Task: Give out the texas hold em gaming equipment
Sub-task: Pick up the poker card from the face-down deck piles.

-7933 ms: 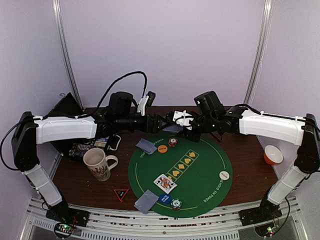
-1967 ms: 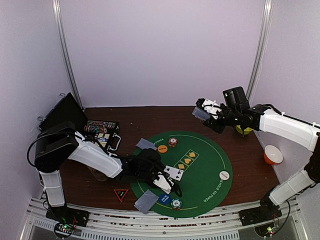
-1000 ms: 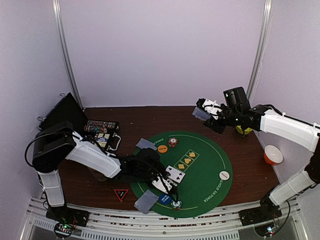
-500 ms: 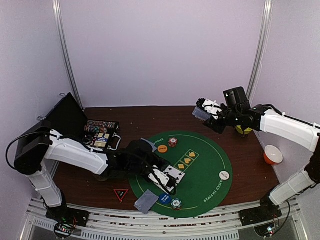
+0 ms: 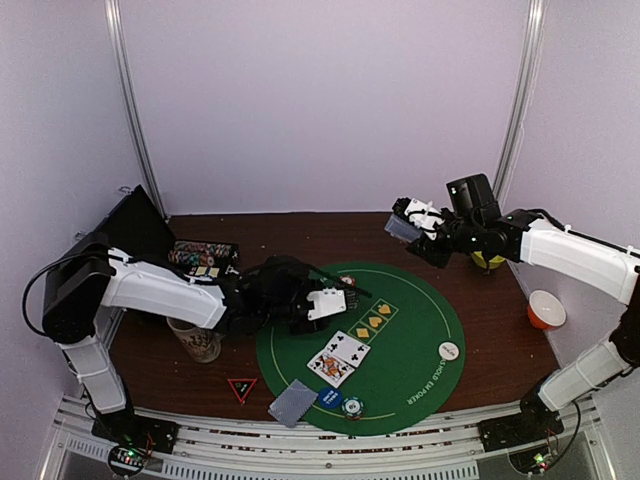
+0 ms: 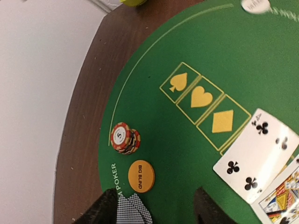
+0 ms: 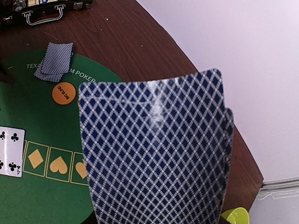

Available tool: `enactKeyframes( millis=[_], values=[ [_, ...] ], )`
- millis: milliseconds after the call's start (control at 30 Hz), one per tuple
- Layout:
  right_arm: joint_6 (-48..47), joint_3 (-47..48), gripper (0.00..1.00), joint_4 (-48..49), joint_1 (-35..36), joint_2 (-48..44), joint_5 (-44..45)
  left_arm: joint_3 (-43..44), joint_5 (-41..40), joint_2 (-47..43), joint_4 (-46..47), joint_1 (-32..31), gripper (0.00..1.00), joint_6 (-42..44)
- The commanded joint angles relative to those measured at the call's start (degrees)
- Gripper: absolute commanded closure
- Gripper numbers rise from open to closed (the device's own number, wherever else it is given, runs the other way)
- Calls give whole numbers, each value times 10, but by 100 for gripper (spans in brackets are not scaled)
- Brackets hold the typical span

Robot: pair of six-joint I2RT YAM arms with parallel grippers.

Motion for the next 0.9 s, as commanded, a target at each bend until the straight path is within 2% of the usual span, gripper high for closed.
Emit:
enactKeyframes(
  millis=[0,67,133,200,333,567,633,700,867],
  values=[
    [-6,15,54,-9,5,-8,-18,90,90,-42,-6,47,35,-273],
    [-6,17,54,-10,15,-5,-23,140,169,-32,-43,77,28,-389],
    [-6,18,54,-11,27,-2,-26,167,244,-26,-41,106,25,-480],
    [-5,21,54,-10,40,0,-28,166,282,-27,-12,117,21,-545],
    [-2,24,54,-5,63,10,-32,188,329,-15,5,125,16,-604],
    [1,35,54,1,93,30,-38,210,374,14,8,131,13,-631],
    [-1,39,54,-1,100,35,-37,213,382,17,9,132,4,-627],
    [-3,43,54,-2,105,41,-35,219,382,23,2,132,3,-622],
    [-7,53,54,-3,117,48,-29,239,361,40,-33,131,18,-605]
  ],
)
